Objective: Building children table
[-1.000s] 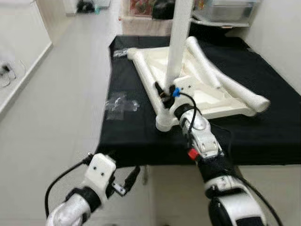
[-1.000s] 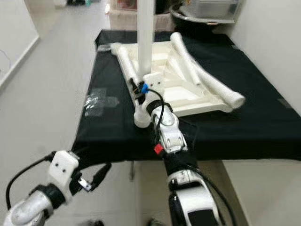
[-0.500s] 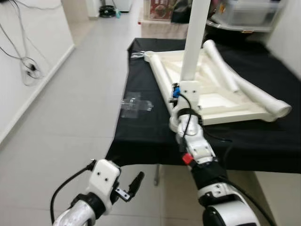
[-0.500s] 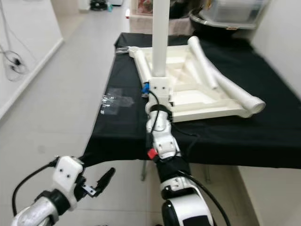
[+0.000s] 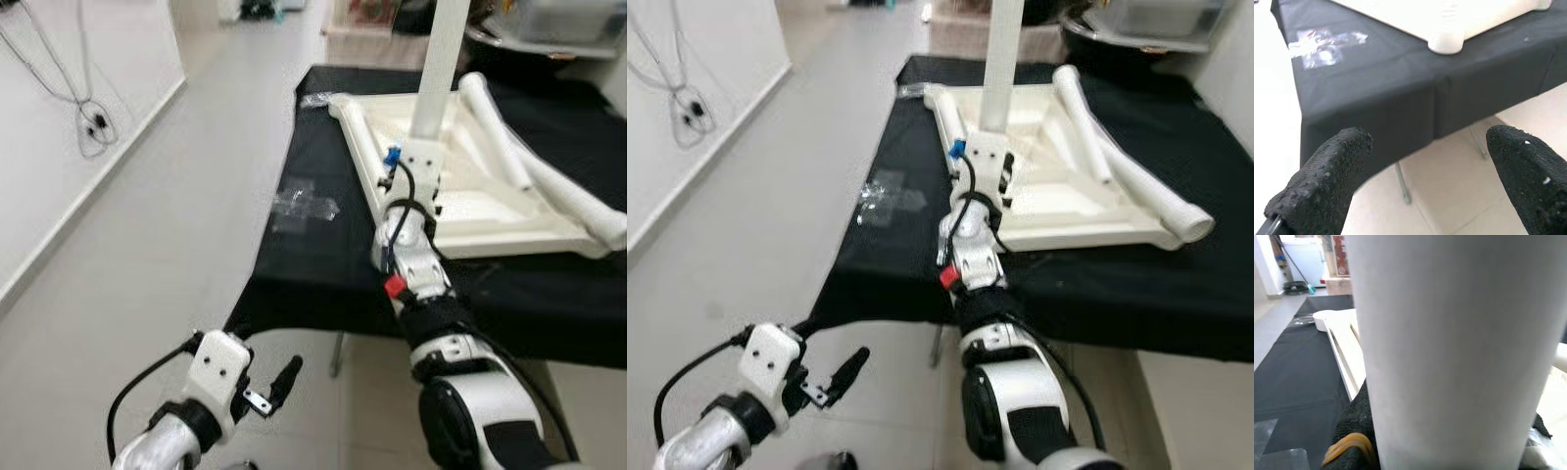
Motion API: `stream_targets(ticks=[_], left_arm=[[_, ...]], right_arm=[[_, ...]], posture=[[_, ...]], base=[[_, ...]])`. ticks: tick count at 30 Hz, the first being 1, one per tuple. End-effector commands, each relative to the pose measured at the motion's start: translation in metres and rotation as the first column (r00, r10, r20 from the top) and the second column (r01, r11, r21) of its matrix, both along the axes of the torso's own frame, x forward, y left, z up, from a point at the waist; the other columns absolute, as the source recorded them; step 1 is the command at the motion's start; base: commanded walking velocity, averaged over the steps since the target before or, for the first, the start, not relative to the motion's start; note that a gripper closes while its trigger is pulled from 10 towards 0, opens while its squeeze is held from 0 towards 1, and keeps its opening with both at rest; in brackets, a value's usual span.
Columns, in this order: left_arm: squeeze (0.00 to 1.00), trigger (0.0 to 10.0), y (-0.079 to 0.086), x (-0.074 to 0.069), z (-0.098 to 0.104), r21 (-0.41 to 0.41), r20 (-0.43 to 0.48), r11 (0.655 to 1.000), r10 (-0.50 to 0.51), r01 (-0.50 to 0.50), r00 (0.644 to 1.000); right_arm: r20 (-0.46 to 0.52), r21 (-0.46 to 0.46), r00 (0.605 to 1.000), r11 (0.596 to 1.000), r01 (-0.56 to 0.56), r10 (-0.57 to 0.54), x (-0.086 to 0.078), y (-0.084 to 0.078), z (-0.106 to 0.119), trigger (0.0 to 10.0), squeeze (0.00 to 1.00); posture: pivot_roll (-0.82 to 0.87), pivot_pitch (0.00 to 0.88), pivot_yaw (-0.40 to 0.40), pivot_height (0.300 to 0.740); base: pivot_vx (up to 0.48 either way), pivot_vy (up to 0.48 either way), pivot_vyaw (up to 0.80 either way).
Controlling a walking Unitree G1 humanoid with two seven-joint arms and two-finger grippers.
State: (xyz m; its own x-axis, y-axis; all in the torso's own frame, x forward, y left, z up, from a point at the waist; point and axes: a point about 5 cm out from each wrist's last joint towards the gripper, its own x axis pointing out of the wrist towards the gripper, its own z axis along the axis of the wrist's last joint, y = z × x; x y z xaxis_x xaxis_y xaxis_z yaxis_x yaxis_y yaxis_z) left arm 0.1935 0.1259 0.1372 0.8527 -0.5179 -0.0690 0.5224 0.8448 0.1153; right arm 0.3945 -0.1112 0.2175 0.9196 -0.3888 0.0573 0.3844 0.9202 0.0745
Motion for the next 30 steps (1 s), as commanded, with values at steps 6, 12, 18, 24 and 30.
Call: stream_targets(ticks=[6,12,18,24,30], left_arm=[[0.0,10.0,-0.001,-0.003,-0.004,0.015,-0.011,1.0,-0.009,0.009,1.0],[0.0,10.0,-0.001,-0.002,-0.004,0.018,-0.01,1.0,-0.009,0.01,1.0],[0.0,10.0,-0.001,-0.001,-0.004,0.016,-0.006,1.0,-0.008,0.008,1.0],[0.0,10.0,-0.002,0.0,-0.004,0.018,-0.005,1.0,-0.009,0.01,1.0],[0.0,10.0,-0.001,0.001,-0.003,0.02,0.001,1.0,-0.007,0.007,1.0]], right_arm=[[-0.143,0.101,0.989,0.993,0.063,-0.048,0.0,-0.015,-0.03,0.0,0.0],[-0.078,0.136,0.993,0.987,-0.08,0.091,-0.003,-0.01,-0.037,0.0,0.0],[-0.151,0.044,0.981,0.99,0.133,-0.125,-0.016,-0.045,-0.059,0.0,0.0],[-0.059,0.241,0.986,0.961,-0.135,0.153,-0.006,-0.026,-0.051,0.0,0.0],[-0.002,0.365,0.974,0.907,-0.208,0.224,-0.005,-0.033,-0.052,0.0,0.0]], posture=[[0.15,0.127,-0.074,0.74],[0.14,0.135,-0.075,0.74],[0.14,0.137,-0.074,0.74],[0.14,0.141,-0.073,0.74],[0.14,0.144,-0.078,0.74]], base=[[0.0,0.0,0.0],[0.0,0.0,0.0],[0.0,0.0,0.0],[0.0,0.0,0.0],[0.0,0.0,0.0]])
